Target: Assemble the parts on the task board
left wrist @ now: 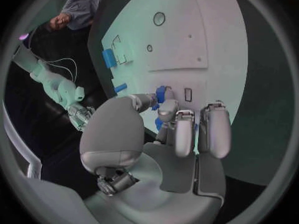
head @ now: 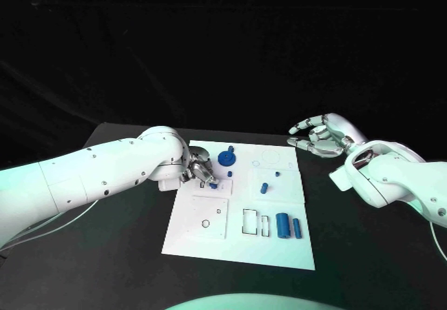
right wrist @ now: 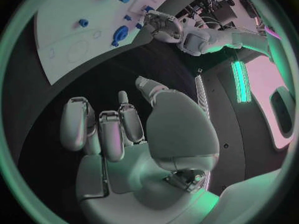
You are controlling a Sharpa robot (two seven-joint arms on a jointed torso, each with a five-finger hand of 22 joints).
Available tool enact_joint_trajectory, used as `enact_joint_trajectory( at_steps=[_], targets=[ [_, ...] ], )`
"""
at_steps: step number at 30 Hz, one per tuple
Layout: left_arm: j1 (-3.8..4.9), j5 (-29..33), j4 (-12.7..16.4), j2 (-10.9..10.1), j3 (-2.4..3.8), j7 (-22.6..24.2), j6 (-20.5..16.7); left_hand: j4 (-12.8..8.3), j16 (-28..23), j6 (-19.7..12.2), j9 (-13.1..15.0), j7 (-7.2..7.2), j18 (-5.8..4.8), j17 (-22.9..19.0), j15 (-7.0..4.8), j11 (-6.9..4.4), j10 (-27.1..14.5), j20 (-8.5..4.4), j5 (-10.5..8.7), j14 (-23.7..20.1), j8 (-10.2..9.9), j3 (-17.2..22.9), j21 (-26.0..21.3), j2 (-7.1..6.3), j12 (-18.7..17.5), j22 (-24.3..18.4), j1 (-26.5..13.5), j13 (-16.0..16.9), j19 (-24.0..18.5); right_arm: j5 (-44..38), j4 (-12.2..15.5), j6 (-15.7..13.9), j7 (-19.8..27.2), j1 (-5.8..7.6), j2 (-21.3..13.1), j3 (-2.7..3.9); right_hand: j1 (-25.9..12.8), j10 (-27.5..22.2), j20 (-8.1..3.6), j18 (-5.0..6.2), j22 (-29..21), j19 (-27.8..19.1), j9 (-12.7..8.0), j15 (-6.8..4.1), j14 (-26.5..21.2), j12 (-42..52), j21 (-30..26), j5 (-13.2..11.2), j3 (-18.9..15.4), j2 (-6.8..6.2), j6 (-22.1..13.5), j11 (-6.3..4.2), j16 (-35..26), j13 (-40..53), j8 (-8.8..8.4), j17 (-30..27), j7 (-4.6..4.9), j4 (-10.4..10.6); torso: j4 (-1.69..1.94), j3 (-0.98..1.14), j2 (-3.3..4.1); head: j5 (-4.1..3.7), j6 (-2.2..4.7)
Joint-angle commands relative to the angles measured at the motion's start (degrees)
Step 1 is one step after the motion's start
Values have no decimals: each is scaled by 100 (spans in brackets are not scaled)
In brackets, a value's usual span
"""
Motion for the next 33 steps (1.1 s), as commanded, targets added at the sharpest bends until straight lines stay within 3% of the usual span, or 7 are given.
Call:
enact_joint_trajectory(
  at_steps=[1,10,33],
  targets=[
    [-32,-355,33,18,4,100,-324,-1069,14,66,5,-28,-107,1420,-55,-3,36,5,28,573,32,1086,22,-13,29,-1,-60,6,6,-7,13,89,36,-10,2,-1,-48,19,-19,85,188,-4,5,-32,283,-4,-23,26,-20,3,21,-15,-37,225,32,145,-9,28,-12,-6,8,13,2],
    [-82,-641,58,22,1,97,-368,-1089,19,81,15,-33,-106,1433,-59,-7,58,3,84,576,36,1096,19,-27,39,-6,-79,24,4,-12,15,123,45,-23,7,-1,-73,16,-20,87,183,-7,8,-32,282,-7,-32,31,-30,5,11,-15,-40,222,35,141,-9,49,-11,0,7,19,2],
    [-89,-744,113,-1,0,42,9,-1121,19,103,29,-42,-107,1431,-67,-16,84,0,174,576,41,1111,21,-50,47,-1,-101,38,7,-17,10,139,45,-32,9,-1,-98,21,-21,87,183,-5,11,-32,285,-2,-34,36,-39,10,7,-15,-38,227,40,150,-10,70,-14,4,2,38,-39]
  ],
)
